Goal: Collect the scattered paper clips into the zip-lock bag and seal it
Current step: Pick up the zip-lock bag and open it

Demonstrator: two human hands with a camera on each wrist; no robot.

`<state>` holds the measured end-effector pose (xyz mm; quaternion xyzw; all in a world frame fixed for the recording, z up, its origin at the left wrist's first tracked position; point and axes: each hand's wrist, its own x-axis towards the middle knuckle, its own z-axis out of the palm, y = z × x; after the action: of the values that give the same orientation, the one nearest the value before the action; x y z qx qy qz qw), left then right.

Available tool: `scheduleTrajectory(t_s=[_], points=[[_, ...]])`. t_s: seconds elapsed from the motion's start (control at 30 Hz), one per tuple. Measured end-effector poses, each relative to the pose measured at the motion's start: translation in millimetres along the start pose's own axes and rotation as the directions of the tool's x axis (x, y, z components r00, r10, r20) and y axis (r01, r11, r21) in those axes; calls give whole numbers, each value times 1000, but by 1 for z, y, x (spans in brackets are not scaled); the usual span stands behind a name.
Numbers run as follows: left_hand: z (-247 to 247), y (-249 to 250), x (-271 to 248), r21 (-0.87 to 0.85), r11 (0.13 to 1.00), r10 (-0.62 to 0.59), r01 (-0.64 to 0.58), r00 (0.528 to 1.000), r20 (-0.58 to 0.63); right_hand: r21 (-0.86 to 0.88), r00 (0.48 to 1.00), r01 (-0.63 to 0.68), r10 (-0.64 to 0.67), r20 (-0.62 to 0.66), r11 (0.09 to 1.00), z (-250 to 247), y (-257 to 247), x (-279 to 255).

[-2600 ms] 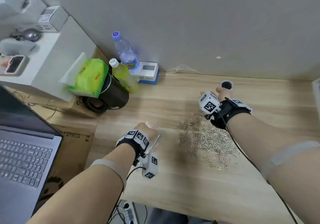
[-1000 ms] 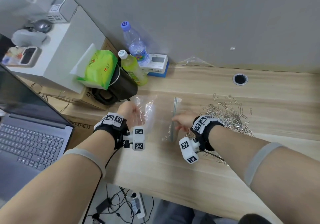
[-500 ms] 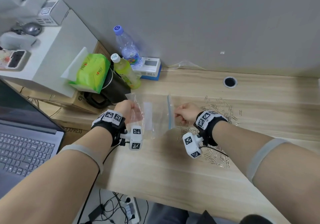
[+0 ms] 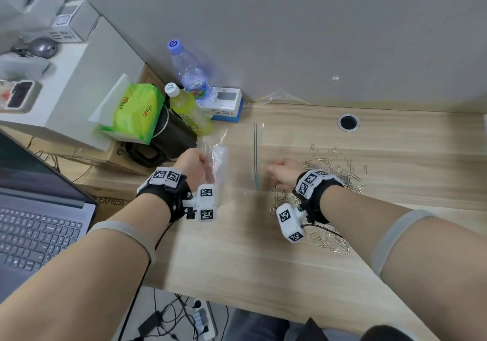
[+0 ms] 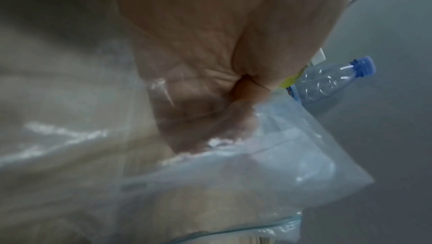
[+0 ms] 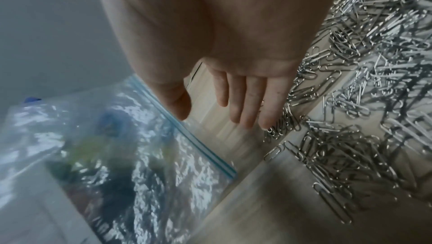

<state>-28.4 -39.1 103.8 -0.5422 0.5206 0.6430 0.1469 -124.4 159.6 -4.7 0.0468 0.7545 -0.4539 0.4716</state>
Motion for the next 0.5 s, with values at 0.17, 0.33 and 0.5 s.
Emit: scheduleTrajectory(t_s=[0.17, 0.33, 0.5], points=[[-1, 1, 3, 0, 1000, 0, 0, 1000, -24, 152, 991, 103, -114, 65, 983, 1, -15, -1], [2, -4, 12, 25, 999, 36, -33, 994, -99, 243, 967, 115, -165, 195, 963, 0, -24, -5], [0, -6, 20, 17, 1000, 17, -15, 993, -116, 228, 960, 98, -153, 234, 969, 2, -25, -4]])
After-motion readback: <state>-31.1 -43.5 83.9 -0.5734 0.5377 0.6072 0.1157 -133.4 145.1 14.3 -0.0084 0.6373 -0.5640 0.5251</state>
